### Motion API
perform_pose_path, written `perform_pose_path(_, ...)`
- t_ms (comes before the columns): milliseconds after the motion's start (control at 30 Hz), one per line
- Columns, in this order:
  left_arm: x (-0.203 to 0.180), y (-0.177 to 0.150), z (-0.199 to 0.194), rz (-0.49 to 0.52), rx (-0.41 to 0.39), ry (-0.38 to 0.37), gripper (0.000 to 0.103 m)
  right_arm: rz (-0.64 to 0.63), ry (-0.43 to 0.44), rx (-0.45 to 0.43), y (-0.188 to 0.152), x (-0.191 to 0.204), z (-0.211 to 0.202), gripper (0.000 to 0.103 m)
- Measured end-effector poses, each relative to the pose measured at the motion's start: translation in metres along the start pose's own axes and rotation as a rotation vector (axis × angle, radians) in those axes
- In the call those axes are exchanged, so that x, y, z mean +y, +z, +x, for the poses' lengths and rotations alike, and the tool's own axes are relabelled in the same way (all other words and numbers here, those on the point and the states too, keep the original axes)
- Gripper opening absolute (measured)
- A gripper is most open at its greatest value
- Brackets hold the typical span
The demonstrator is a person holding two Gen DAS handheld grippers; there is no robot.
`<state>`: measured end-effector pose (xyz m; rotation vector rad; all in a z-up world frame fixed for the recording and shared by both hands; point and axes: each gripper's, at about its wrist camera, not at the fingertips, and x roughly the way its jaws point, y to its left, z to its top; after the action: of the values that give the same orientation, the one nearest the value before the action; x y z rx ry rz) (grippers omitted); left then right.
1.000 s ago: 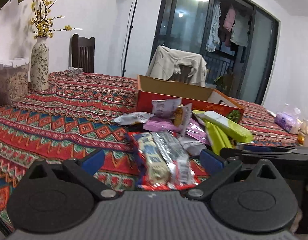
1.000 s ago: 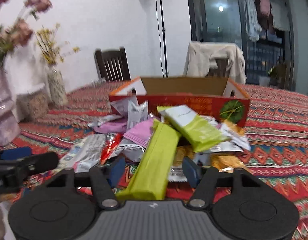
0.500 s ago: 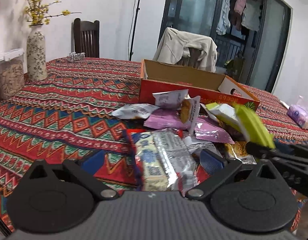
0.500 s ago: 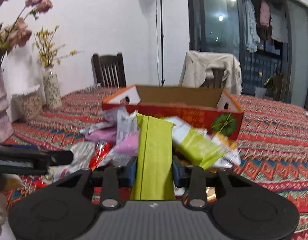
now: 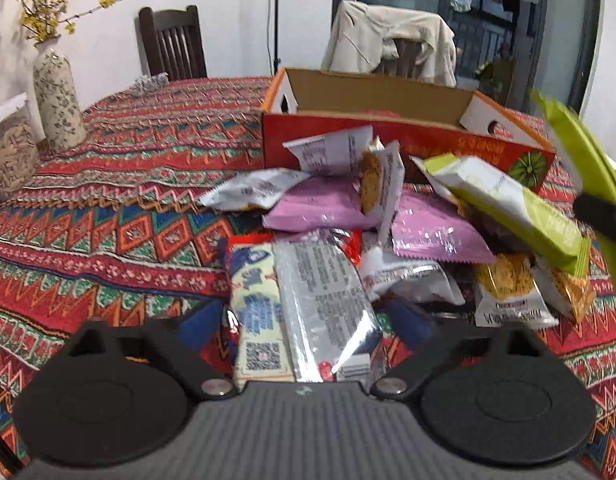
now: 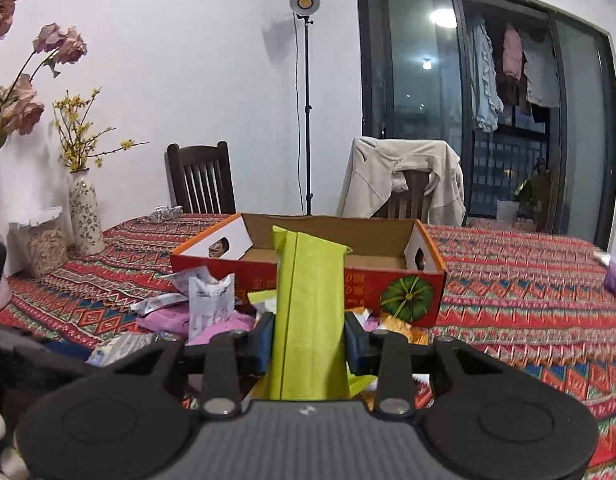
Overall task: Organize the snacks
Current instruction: 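Grasp the lime-green bar with the right gripper while the left gripper grasps the silver QR-code packet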
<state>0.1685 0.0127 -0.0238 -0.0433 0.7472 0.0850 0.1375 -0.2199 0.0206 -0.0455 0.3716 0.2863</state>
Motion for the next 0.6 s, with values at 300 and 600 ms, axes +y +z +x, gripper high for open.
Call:
perform_pose_path(300,0.009,-0.003,-0.003,-0.031,0.02,-0.029,0.067,-0.04,0.003,-0.045,0.019,-0.005,-0.004,0.034)
perform_pose_path(600,0.011,-0.011,-0.027,-0.005,-0.05,-0.044,0.058,-0.019,-0.011,-0.015,0.01,-0.013,0.0,0.034)
